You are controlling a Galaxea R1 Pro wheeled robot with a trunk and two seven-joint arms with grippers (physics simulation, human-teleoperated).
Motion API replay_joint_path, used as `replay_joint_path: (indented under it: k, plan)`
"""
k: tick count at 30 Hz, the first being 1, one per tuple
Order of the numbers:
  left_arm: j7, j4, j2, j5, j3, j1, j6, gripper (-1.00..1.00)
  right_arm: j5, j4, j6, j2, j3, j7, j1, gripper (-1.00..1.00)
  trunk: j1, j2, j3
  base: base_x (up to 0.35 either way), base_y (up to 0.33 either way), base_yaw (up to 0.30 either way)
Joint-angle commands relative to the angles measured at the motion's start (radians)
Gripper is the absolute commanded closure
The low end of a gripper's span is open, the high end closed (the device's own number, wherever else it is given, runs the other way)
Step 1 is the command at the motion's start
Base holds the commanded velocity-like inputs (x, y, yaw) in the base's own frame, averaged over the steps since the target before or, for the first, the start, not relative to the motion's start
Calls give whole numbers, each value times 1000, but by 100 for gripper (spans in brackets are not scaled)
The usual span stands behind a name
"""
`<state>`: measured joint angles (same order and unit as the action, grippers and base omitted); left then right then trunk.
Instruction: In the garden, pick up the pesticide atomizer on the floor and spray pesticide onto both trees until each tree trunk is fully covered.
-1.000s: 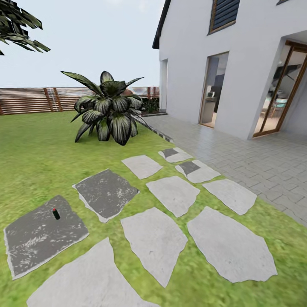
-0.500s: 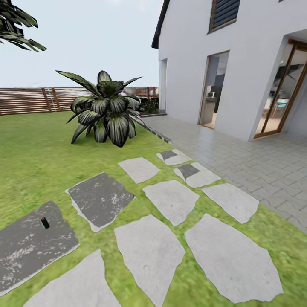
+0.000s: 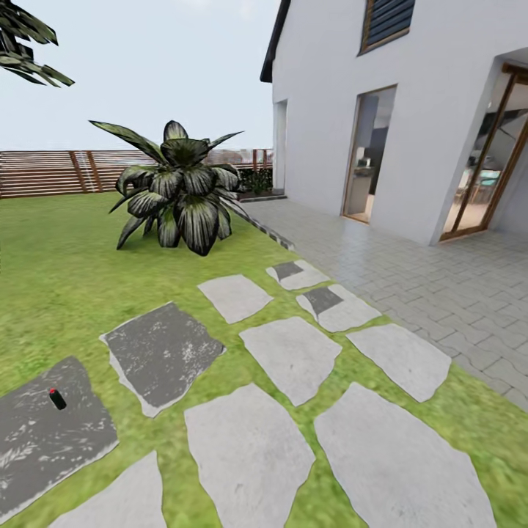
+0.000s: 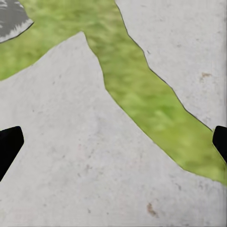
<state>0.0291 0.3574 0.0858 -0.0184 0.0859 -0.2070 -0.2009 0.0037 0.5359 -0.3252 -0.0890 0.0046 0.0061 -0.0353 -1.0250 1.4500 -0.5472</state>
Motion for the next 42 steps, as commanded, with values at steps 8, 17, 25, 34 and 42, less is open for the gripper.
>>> replay_joint_path:
  k: [8,17,25,34,42]
  plan:
    - [0,0,0,0,0,1,0,-100,0,0,0,0,0,0,0,-100,0,0,-3,294,-139,157]
    - [0,0,0,0,0,0,0,-100,1,0,0,0,0,0,0,-100,0,0,-4,288,-143,263]
    - [0,0,0,0,0,1,0,-100,1,-1,0,0,0,0,0,-100,0,0,-4,288,-143,272]
    - [0,0,0,0,0,0,0,-100,1,-1,1,0,0,0,0,-100,0,0,-4,288,-143,272]
    - [0,0,0,0,0,0,0,-100,1,-1,1,0,0,0,0,-100,0,0,-4,286,-146,272]
